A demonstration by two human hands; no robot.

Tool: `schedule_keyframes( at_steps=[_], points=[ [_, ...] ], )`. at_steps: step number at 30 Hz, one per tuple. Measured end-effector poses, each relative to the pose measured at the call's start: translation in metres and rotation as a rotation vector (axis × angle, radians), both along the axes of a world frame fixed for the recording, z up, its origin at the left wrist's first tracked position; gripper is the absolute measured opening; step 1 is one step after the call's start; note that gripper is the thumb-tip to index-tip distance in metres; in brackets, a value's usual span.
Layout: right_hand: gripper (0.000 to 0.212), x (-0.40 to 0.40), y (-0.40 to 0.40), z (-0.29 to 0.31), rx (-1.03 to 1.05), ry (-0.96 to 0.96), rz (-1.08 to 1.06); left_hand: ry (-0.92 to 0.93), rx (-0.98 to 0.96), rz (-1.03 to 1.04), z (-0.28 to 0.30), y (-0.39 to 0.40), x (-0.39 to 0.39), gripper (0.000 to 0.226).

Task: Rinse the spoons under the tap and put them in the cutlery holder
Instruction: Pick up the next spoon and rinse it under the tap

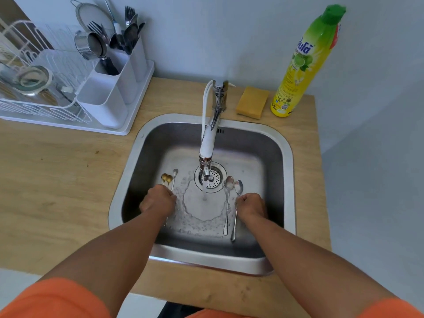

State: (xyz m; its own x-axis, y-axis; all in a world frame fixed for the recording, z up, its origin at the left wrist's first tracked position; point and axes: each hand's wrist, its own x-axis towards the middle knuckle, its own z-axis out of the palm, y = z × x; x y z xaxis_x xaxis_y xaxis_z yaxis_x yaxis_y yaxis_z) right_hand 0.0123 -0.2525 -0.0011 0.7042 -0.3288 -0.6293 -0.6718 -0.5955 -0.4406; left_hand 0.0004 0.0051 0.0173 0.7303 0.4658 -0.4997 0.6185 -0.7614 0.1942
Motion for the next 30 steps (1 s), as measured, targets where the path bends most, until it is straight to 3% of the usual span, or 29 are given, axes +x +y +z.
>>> schedule_keyframes(
  at_steps=[13, 22, 26, 30],
  points=[
    [0.025, 0.01, -0.001, 0.001, -0.137, 0.015, 0.142, -0.03, -0.107, 0.148, -0.012, 0.002, -0.004, 0.018],
    [0.027, 0.006, 0.0, -0.001, -0.108, 0.005, 0.14, 0.034, -0.063, 0.167, -0.009, -0.002, 0.001, 0.013],
    [0.028, 0.005, 0.002, -0.001, -0.101, -0.033, 0.128, 0.128, -0.025, 0.094, -0.009, -0.006, 0.009, 0.006],
    [0.028, 0.001, 0.004, 0.002, -0.115, -0.082, 0.12, 0.226, 0.022, -0.035, -0.006, -0.008, 0.011, 0.018]
  ],
)
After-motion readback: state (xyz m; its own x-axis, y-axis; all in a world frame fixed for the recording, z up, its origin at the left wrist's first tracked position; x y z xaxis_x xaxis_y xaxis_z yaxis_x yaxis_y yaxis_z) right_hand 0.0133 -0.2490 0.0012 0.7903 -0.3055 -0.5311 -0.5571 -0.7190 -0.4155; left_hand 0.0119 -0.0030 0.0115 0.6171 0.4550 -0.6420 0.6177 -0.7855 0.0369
